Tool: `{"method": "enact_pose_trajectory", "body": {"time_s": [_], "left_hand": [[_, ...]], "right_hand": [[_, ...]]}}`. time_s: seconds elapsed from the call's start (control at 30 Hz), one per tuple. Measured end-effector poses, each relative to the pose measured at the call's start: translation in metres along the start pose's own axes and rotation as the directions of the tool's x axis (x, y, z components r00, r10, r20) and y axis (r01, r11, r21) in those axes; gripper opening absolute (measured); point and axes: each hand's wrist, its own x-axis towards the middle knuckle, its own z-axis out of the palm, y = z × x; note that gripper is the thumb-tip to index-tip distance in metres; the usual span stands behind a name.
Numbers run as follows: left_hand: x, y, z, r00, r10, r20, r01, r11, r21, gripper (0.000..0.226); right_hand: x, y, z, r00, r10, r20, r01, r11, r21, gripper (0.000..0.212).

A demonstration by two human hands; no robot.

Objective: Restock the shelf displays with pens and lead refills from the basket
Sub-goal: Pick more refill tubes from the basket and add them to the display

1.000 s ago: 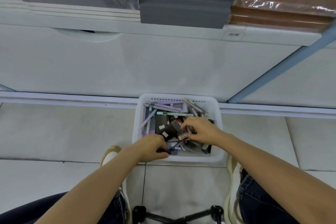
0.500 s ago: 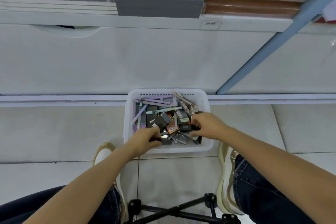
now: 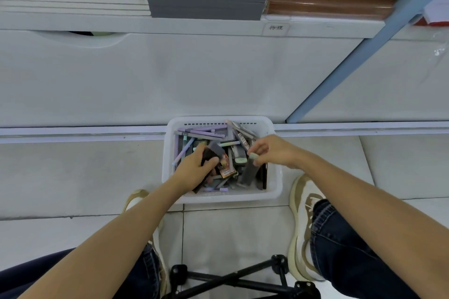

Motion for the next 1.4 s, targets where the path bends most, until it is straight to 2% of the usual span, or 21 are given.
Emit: {"method": "enact_pose_trajectory", "body": {"time_s": [0.1, 0.17, 0.27, 0.33, 0.37, 0.43, 0.5, 0.57, 0.67, 0.77, 0.87, 1.0, 1.07, 1.13, 1.2, 1.27, 1.33, 1.4], "left_hand": [[0.005, 0.010, 0.003, 0.998, 0.047, 0.047, -0.043, 0.996, -0.078, 0.038], [0.006, 0.016, 0.008, 0.995, 0.072, 0.062, -0.066, 0.993, -0.098, 0.046], [0.006, 0.019, 0.013, 0.993, 0.018, 0.120, 0.025, 0.935, -0.353, 0.041], [0.006, 0.018, 0.011, 0.990, -0.043, 0.136, 0.101, 0.886, -0.453, 0.037], [0.006, 0.016, 0.009, 0.991, -0.076, 0.114, 0.119, 0.889, -0.442, 0.035], [0.007, 0.012, 0.005, 0.989, -0.129, 0.077, 0.150, 0.885, -0.440, 0.031], [0.007, 0.007, 0.003, 0.983, -0.171, 0.066, 0.181, 0.852, -0.490, 0.026], [0.006, 0.002, -0.001, 0.981, -0.191, 0.032, 0.180, 0.842, -0.509, 0.020], [0.006, -0.004, -0.006, 0.980, -0.200, 0.010, 0.176, 0.837, -0.517, 0.012], [0.003, -0.007, -0.008, 0.980, -0.200, 0.005, 0.169, 0.817, -0.552, 0.009], [0.005, -0.009, -0.010, 0.977, -0.212, -0.013, 0.168, 0.808, -0.564, 0.014], [0.010, -0.002, -0.012, 0.977, -0.212, -0.019, 0.171, 0.839, -0.517, 0.029], [0.010, 0.005, -0.013, 0.986, -0.163, 0.032, 0.150, 0.795, -0.588, 0.022], [0.009, 0.011, -0.014, 0.989, -0.135, 0.068, 0.146, 0.739, -0.658, 0.023], [0.007, 0.010, -0.019, 0.992, -0.118, 0.050, 0.123, 0.761, -0.637, 0.020], [0.005, 0.006, -0.024, 0.993, -0.108, 0.037, 0.108, 0.790, -0.603, 0.020], [0.003, 0.001, -0.029, 0.991, -0.119, 0.068, 0.135, 0.776, -0.617, 0.026], [0.003, -0.005, -0.033, 0.993, -0.110, 0.051, 0.118, 0.766, -0.632, 0.027]], "right_hand": [[0.000, -0.015, -0.010, 0.994, -0.106, 0.015, 0.099, 0.969, 0.225, 0.019], [0.003, -0.024, -0.003, 0.987, -0.153, 0.045, 0.137, 0.958, 0.252, 0.023], [0.011, -0.031, 0.016, 0.979, -0.200, 0.024, 0.185, 0.939, 0.292, 0.025], [0.017, -0.030, 0.023, 0.974, -0.208, -0.091, 0.226, 0.915, 0.333, 0.021], [0.020, -0.027, 0.026, 0.964, -0.198, -0.179, 0.244, 0.925, 0.292, 0.018], [0.027, -0.017, 0.030, 0.932, -0.176, -0.316, 0.214, 0.973, 0.090, 0.020], [0.031, -0.004, 0.037, 0.940, -0.200, -0.277, 0.151, 0.970, -0.189, 0.042], [0.034, 0.009, 0.048, 0.954, -0.245, -0.171, 0.152, 0.891, -0.428, 0.061], [0.039, 0.018, 0.053, 0.915, -0.361, -0.182, 0.184, 0.773, -0.607, 0.047], [0.039, 0.018, 0.047, 0.858, -0.500, -0.113, 0.323, 0.698, -0.639, 0.029], [0.035, 0.011, 0.034, 0.792, -0.600, -0.113, 0.448, 0.697, -0.560, 0.026], [0.037, -0.018, 0.025, 0.731, -0.626, -0.271, 0.521, 0.769, -0.371, 0.021], [0.040, -0.034, 0.029, 0.767, -0.547, -0.336, 0.497, 0.837, -0.228, 0.018], [0.044, -0.046, 0.033, 0.843, -0.415, -0.341, 0.439, 0.899, -0.008, 0.019], [0.047, -0.051, 0.034, 0.897, -0.320, -0.306, 0.387, 0.901, 0.194, 0.019], [0.048, -0.053, 0.036, 0.933, -0.273, -0.233, 0.346, 0.860, 0.377, 0.018], [0.052, -0.053, 0.040, 0.955, -0.250, -0.159, 0.297, 0.823, 0.484, 0.018], [0.057, -0.051, 0.047, 0.970, -0.215, -0.113, 0.243, 0.848, 0.471, 0.023]]}}
